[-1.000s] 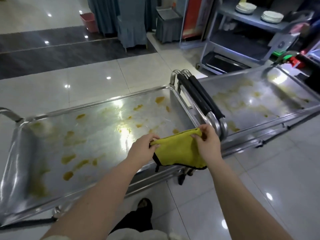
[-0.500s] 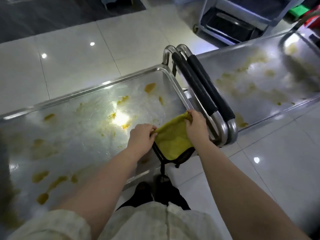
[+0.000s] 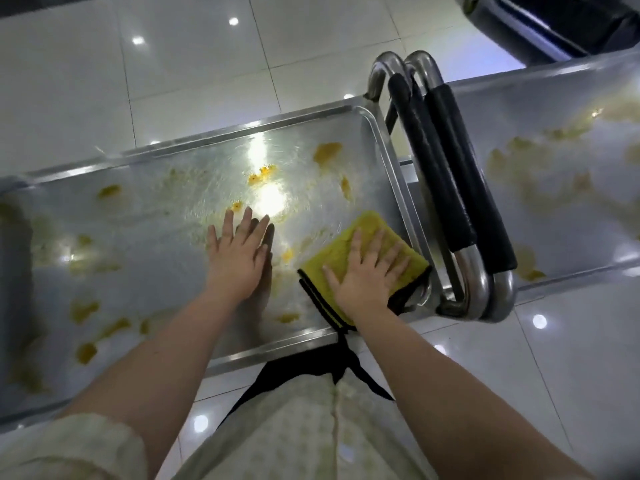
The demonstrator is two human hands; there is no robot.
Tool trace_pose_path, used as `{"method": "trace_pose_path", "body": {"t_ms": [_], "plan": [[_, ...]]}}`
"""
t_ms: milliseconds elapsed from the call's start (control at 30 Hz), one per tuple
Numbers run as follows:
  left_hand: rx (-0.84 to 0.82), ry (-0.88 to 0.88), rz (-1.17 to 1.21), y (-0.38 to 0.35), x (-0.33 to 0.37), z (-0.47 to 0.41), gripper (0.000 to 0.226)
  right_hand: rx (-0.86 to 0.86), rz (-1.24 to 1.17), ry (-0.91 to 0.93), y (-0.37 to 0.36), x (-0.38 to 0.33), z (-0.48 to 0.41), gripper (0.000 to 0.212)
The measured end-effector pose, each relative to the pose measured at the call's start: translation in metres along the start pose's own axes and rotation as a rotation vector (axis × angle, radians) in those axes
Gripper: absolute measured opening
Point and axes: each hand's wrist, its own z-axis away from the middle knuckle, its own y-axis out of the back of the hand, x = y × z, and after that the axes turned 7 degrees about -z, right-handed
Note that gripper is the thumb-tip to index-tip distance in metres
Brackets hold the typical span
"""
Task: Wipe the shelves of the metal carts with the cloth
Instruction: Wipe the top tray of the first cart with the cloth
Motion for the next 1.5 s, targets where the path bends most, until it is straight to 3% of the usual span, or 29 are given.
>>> {"method": "trace_pose_path", "body": {"t_ms": [100, 167, 367, 533, 633, 733, 800, 933, 1000, 1100, 1267, 1367, 1433, 1500], "plan": [[-0.006, -0.021, -0.045, -0.005, 0.001, 0.001, 0.055, -0.089, 0.259, 0.419, 0.017, 0.029, -0.019, 0.093], [-0.018, -0.051, -0.047, -0.009, 0.006, 0.004, 0.055, -0.139, 0.324, 0.532, 0.029, 0.036, -0.028, 0.091], [-0.038, 0.006, -0.045, -0.017, 0.015, 0.005, 0.057, -0.038, 0.117, 0.195, 0.007, -0.01, -0.007, 0.073], [-0.078, 0.024, -0.015, -0.023, 0.014, 0.004, 0.057, 0.013, 0.192, 0.267, 0.01, 0.026, -0.029, 0.067], [-0.049, 0.018, -0.016, -0.023, 0.014, 0.003, 0.057, 0.062, 0.16, 0.155, 0.025, 0.056, -0.048, 0.062], [-0.027, 0.018, 0.002, -0.021, 0.012, 0.003, 0.055, 0.076, 0.127, 0.051, 0.024, 0.042, -0.05, 0.059], [-0.027, 0.013, 0.018, -0.02, 0.01, 0.002, 0.051, 0.046, 0.136, 0.14, 0.011, 0.008, -0.043, 0.057], [0.004, 0.023, 0.021, -0.019, -0.001, -0.002, 0.053, -0.065, 0.175, 0.493, -0.023, -0.064, -0.009, 0.057], [0.01, 0.105, 0.054, -0.02, -0.014, -0.003, 0.055, -0.084, 0.178, 0.539, -0.027, -0.074, -0.003, 0.057], [-0.02, 0.147, 0.048, -0.026, -0.027, -0.003, 0.06, -0.021, 0.207, 0.526, -0.014, -0.049, -0.025, 0.059], [0.012, 0.136, 0.036, -0.033, -0.031, -0.005, 0.06, 0.082, 0.127, 0.154, 0.037, 0.018, -0.093, 0.058], [0.019, 0.138, 0.036, -0.035, -0.033, -0.005, 0.055, 0.104, 0.107, 0.03, 0.041, 0.007, -0.099, 0.059], [0.02, 0.138, 0.038, -0.034, -0.032, -0.006, 0.052, 0.066, 0.099, 0.098, 0.028, -0.031, -0.091, 0.058], [0.006, 0.142, 0.049, -0.032, -0.031, -0.006, 0.052, -0.02, 0.152, 0.342, 0.007, -0.075, -0.074, 0.057]]}}
